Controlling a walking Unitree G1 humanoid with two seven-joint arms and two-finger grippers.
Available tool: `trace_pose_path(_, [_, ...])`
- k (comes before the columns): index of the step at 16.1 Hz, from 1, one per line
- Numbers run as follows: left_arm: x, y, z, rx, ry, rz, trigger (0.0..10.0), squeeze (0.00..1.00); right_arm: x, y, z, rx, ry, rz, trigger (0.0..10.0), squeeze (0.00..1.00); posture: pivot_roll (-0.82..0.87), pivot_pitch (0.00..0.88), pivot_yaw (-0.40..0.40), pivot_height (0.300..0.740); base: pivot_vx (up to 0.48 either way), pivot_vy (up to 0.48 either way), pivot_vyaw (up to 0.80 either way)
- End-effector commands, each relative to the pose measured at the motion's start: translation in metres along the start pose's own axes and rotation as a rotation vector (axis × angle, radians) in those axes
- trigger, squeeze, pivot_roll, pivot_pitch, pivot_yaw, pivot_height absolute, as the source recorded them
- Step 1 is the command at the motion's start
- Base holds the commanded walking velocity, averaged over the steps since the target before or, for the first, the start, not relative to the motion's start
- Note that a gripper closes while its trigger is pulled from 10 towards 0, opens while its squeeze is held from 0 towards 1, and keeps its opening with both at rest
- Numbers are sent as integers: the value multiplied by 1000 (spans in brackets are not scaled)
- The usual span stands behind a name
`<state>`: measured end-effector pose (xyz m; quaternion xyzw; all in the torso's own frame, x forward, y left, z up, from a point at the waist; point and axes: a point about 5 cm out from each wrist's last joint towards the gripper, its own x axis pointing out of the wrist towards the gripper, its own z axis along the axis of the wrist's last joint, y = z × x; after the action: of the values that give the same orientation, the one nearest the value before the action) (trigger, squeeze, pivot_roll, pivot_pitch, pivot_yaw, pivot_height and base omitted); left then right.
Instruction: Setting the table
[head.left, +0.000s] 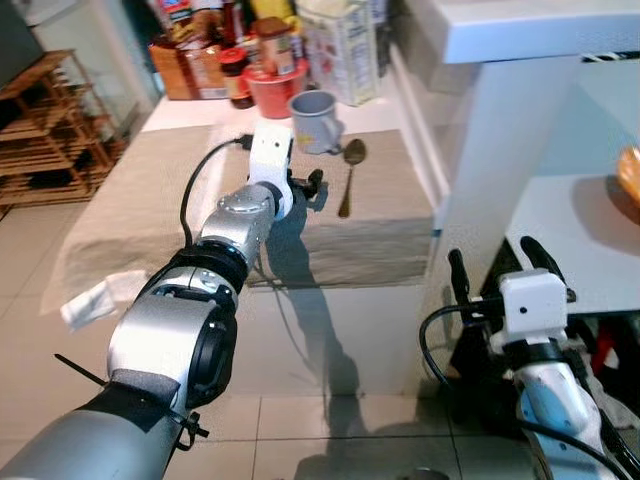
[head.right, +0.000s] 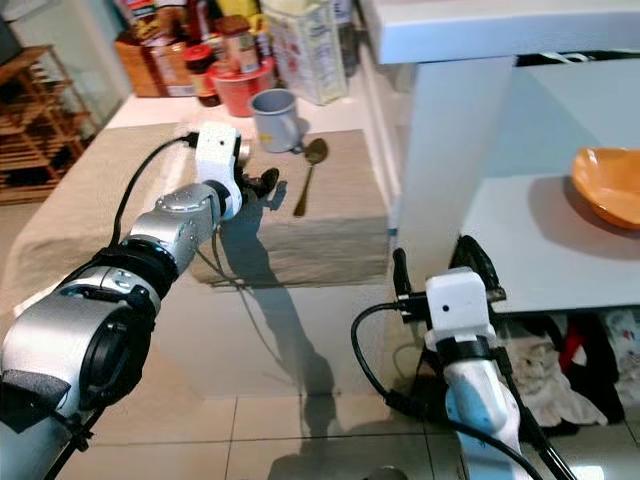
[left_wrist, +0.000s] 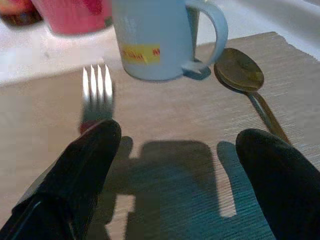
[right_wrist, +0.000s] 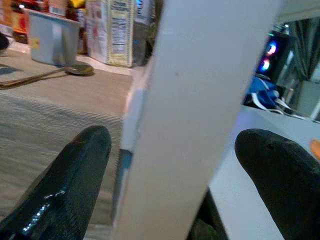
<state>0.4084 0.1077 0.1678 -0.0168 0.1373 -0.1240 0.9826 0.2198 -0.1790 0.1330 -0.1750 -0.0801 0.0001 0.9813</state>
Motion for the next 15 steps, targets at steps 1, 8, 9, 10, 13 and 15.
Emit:
trace_pose_path(1, [0, 4, -2, -48, 29, 29, 10000, 0, 0, -3, 4, -9, -4, -7, 10000, 0, -293, 19, 151, 740, 0, 0, 0])
trace_pose_path(8, [-18, -6, 43, 180, -470, -15, 10000, 0, 11, 0, 3, -12, -15, 16, 10000, 0, -229, 0, 111, 740, 0, 0, 0])
trace_pose_path(9, [-27, -4, 42, 143, -511, -15, 10000, 0, 15, 3, 2, -5, -18, 31, 10000, 0, -215, 0, 106, 740, 0, 0, 0])
trace_pose_path(10, [-36, -3, 36, 107, -521, -18, 10000, 0, 18, 5, 1, 5, -19, 39, 10000, 0, -197, 0, 103, 740, 0, 0, 0])
trace_pose_path(13, [-70, 2, 2, 105, -510, 4, 10000, 0, 31, 11, 1, 26, -36, 49, 10000, 0, -148, 0, 91, 740, 0, 0, 0])
trace_pose_path(15, [-100, 18, -19, 91, -497, 103, 10000, 0, 44, 14, 4, 35, -69, 65, 10000, 0, -105, 0, 69, 740, 0, 0, 0])
